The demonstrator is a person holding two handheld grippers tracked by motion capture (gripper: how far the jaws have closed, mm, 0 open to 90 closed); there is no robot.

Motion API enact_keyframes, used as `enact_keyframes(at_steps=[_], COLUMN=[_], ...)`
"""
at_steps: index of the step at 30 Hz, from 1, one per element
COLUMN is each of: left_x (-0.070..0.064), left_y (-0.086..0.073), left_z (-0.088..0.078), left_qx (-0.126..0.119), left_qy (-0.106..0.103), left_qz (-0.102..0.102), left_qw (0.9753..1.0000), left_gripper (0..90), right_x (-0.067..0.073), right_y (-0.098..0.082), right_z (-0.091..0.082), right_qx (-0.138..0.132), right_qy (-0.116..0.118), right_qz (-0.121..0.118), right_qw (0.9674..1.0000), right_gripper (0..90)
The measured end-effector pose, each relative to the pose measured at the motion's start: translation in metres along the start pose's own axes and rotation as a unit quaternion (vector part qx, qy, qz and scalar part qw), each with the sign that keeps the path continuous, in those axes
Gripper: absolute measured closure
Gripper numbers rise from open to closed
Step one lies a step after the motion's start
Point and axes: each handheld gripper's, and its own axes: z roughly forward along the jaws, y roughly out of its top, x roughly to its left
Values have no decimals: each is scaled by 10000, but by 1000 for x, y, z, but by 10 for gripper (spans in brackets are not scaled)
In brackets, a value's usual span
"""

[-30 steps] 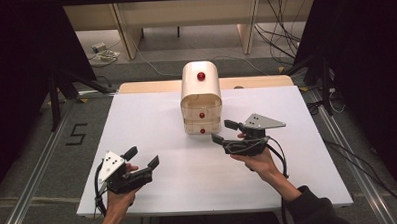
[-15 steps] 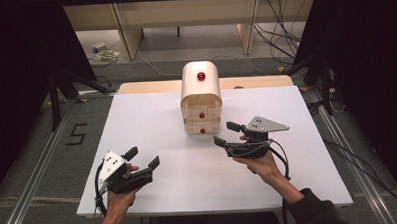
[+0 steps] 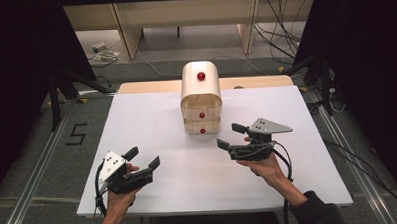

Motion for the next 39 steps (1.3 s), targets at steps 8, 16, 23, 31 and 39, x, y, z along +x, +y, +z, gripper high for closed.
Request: enact_keyframes(at_steps=[8,16,23,31,39], left_x=[0,-1,-1,-1,-2], left_y=[0,0,-1,-1,-1], left_z=[0,1,1,2,3], left_qx=[7,38,71,100,125], left_qy=[-10,-32,-54,-71,-83], left_qz=[-9,-17,10,10,12], left_qw=[10000,10000,10000,9999,9999], left_gripper=[156,156,156,155,155], right_x=[-5,-7,-8,-10,-13], right_y=[-5,-10,-16,-23,-27], right_z=[-7,-16,-23,-29,-36], right_qx=[70,95,98,108,48], right_qy=[-35,-82,-111,-133,-163], right_qz=[34,-21,-39,-7,20], right_qw=[10000,9999,9999,9999,9999], right_gripper=[176,178,181,184,184])
